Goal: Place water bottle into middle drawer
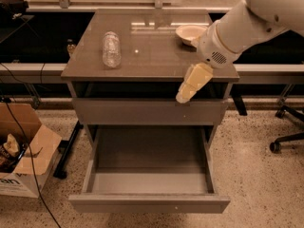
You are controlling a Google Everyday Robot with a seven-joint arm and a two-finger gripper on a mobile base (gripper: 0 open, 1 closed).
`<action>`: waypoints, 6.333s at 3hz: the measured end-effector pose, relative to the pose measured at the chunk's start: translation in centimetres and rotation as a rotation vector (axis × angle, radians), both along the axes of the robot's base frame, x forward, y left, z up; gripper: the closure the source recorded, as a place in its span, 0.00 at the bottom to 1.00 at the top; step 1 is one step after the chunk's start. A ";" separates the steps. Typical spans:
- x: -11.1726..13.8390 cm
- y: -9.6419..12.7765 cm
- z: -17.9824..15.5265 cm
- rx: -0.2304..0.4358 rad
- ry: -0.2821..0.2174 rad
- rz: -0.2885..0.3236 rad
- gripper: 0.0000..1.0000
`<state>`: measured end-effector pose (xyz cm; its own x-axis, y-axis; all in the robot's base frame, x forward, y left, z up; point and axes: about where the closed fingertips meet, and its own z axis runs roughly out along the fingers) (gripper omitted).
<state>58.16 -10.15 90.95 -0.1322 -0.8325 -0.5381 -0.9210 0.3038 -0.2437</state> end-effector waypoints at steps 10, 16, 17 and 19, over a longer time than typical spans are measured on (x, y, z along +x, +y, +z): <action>17.5 16.9 -5.2 0.364 -0.155 0.044 0.00; 23.7 24.0 -6.2 0.608 -0.199 0.006 0.50; 23.1 21.9 -5.0 0.579 -0.245 -0.042 0.81; 18.2 18.1 -1.4 0.553 -0.300 -0.039 1.00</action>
Offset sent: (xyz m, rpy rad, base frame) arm 0.0960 0.0791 -0.0165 0.1318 -0.1794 0.0440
